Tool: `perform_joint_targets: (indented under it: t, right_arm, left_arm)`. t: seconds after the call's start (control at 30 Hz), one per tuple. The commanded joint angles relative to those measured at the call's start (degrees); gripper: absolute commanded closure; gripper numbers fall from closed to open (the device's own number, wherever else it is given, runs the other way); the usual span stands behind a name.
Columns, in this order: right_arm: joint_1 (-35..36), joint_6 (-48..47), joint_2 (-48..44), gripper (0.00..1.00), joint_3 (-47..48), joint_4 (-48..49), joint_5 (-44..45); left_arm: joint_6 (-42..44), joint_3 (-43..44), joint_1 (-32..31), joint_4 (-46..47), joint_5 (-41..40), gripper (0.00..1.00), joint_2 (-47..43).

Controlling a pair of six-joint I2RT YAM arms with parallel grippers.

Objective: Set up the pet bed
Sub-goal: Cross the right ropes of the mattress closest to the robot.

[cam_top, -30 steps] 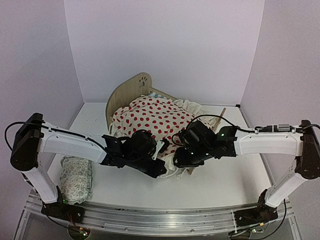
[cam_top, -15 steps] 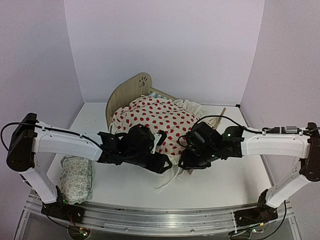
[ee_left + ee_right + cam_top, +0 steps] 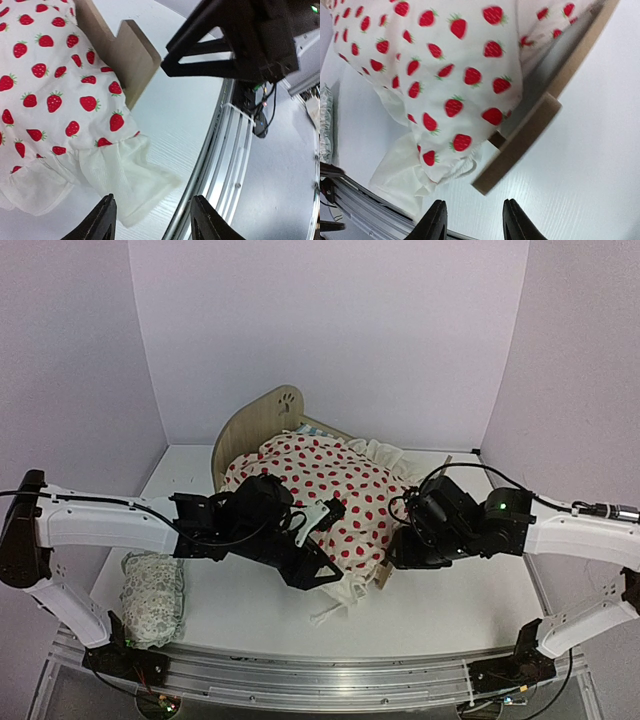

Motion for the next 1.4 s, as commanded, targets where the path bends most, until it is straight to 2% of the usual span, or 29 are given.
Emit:
perform_joint_targets:
  t: [0.0, 0.2, 0.37, 0.47, 0.73, 0.87, 1.03, 1.1, 1.27, 1.33, 1.37]
  right_arm:
    - [1.8, 8.5, -3.1, 0.61, -6.6, -3.5, 1.2]
    - [8.2, 11.6, 0.9, 0.62, -10.2, 0.4, 5.9]
    - [8.8, 14.2, 3.1, 0.62, -13.7, 7.6, 9.6]
    - [8.8, 13.8, 4.1, 0.62, -12.7, 7.7, 11.0]
    - [8.8, 16.2, 1.9, 0.63, -14.4, 7.7, 15.5]
    - [8.8, 17.3, -0.3, 0.63, -16.2, 7.7, 16.0]
    - [8.8, 17.1, -0.9, 0.63, -17.0, 7.6, 15.8]
    - [8.8, 17.1, -0.7, 0.63, -16.9, 7.6, 15.6]
    - [8.8, 16.8, 0.3, 0.63, -16.4, 7.6, 14.6]
    - [8.8, 16.9, 0.8, 0.63, -16.5, 7.6, 14.5]
    - [8.8, 17.0, 1.2, 0.63, -16.5, 7.6, 14.4]
  left_arm:
    - [7.2, -2.3, -0.6, -6.5, 5.9, 0.48, -3.4]
    - [7.9, -4.7, -1.0, -9.8, 6.7, 0.49, -1.8]
    - [9.3, -2.9, -2.6, -9.6, 5.7, 0.47, 0.3]
    - [10.2, -1.0, -4.1, -8.6, 0.4, 0.42, 3.1]
    - [10.7, 6.2, -4.1, -5.0, -14.9, 0.38, 15.2]
    - [12.6, 6.9, -4.0, 0.6, -18.2, 0.36, 18.3]
    - [14.5, 10.5, -3.8, 2.3, -21.4, 0.38, 23.5]
    - [14.1, 11.9, -3.2, 2.3, -22.7, 0.45, 25.3]
    - [14.6, 13.8, -2.3, 3.4, -23.7, 0.91, 26.7]
    - [15.2, 14.8, -2.3, 2.6, -23.2, 1.0, 26.4]
    - [15.4, 15.6, -2.4, 1.8, -23.2, 1.0, 26.1]
